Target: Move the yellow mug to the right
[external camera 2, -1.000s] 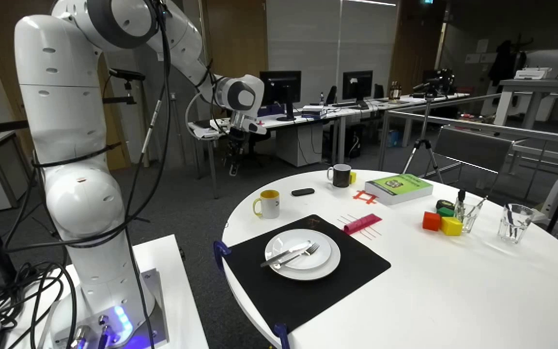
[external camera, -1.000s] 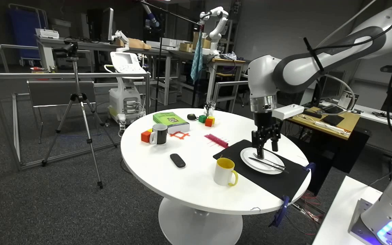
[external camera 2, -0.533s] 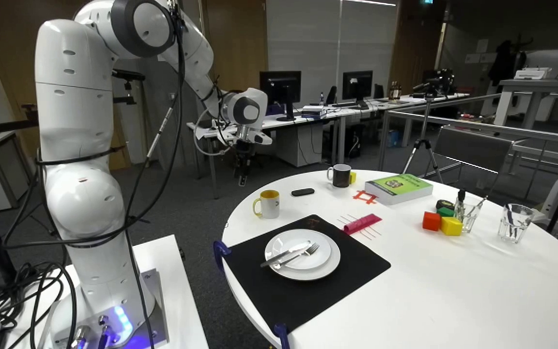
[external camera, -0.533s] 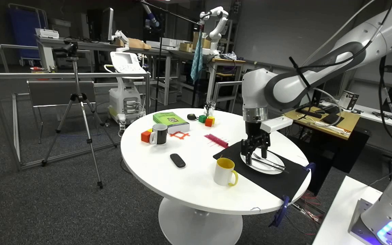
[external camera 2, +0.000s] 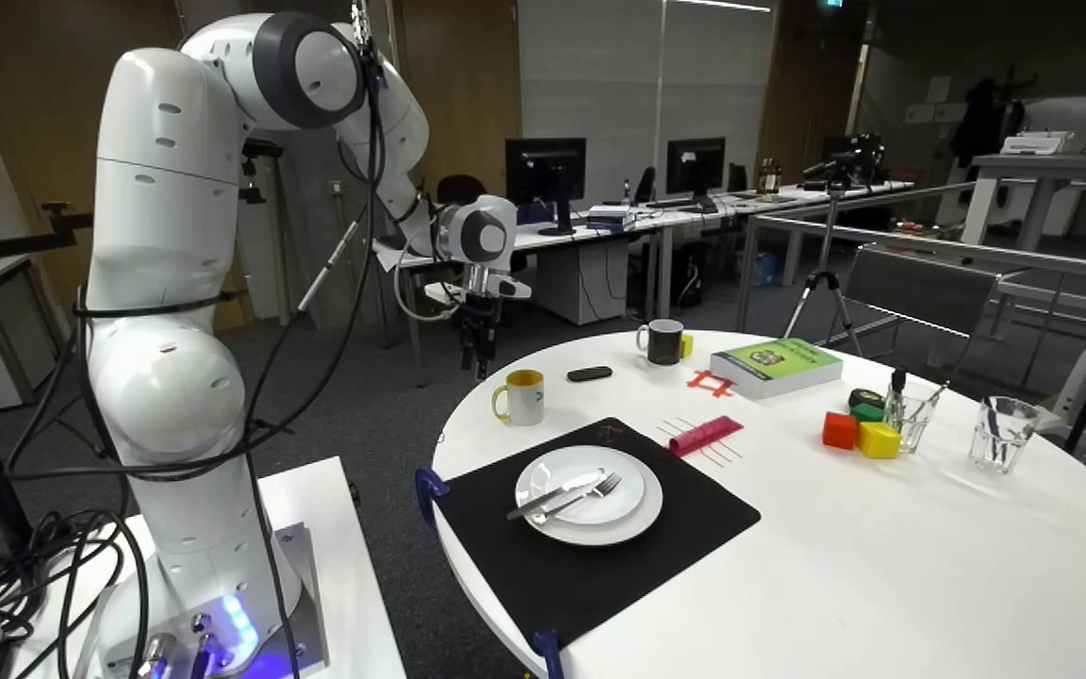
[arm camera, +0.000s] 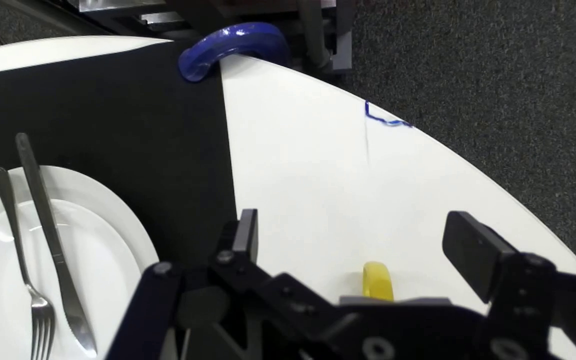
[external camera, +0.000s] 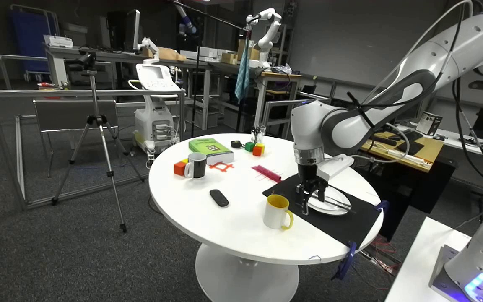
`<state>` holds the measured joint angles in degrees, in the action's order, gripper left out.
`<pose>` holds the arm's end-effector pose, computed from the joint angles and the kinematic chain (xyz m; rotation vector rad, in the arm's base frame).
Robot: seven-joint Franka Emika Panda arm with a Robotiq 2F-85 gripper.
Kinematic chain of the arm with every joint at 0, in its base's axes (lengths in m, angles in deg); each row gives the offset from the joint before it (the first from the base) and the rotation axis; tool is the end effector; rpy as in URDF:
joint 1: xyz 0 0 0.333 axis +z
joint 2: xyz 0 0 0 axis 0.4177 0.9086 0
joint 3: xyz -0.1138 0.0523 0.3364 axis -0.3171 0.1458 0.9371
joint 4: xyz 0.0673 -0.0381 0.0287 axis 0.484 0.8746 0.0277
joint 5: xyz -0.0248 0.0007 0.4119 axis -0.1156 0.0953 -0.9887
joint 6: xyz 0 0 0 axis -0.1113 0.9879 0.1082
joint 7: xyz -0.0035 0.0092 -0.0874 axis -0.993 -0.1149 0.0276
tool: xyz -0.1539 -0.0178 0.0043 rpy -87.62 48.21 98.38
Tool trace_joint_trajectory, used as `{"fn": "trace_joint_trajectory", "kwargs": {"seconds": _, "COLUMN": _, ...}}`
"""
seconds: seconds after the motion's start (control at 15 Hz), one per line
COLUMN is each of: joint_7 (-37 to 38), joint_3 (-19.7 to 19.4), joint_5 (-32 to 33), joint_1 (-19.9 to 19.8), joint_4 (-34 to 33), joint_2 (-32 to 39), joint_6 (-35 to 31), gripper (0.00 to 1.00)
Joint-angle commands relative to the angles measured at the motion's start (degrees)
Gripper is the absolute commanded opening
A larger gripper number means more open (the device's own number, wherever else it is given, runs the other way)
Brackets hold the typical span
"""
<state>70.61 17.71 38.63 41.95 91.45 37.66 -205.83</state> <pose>0.4829 0.2790 0.2389 2.9797 -0.0709 -0.3920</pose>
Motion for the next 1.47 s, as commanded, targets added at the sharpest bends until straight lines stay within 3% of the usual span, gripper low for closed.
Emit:
{"fn": "trace_joint_trajectory", "kwargs": {"seconds": 0.0, "joint_7": -0.29, "joint_3": -1.03, "joint_5": -0.37, "joint_1": 0.98, "joint_4": -0.25, "joint_2": 0.10, "joint_6": 0.08, "gripper": 1.00}}
{"fn": "trace_joint_trajectory", "kwargs": {"seconds": 0.47, "joint_7": 7.72, "joint_3": -2.89, "joint_5": 7.82, "joint_1": 3.79, "joint_4": -1.41, "joint_2": 2.64, "joint_6": -0.92, "gripper": 1.00}}
{"fn": "trace_joint_trajectory", "kwargs": {"seconds": 1.4, "joint_7": 14.28, "joint_3": -5.74, "joint_5": 13.65, "joint_1": 6.93, "joint_4": -2.44, "joint_2": 6.84, "joint_6": -10.52, "gripper": 1.00}}
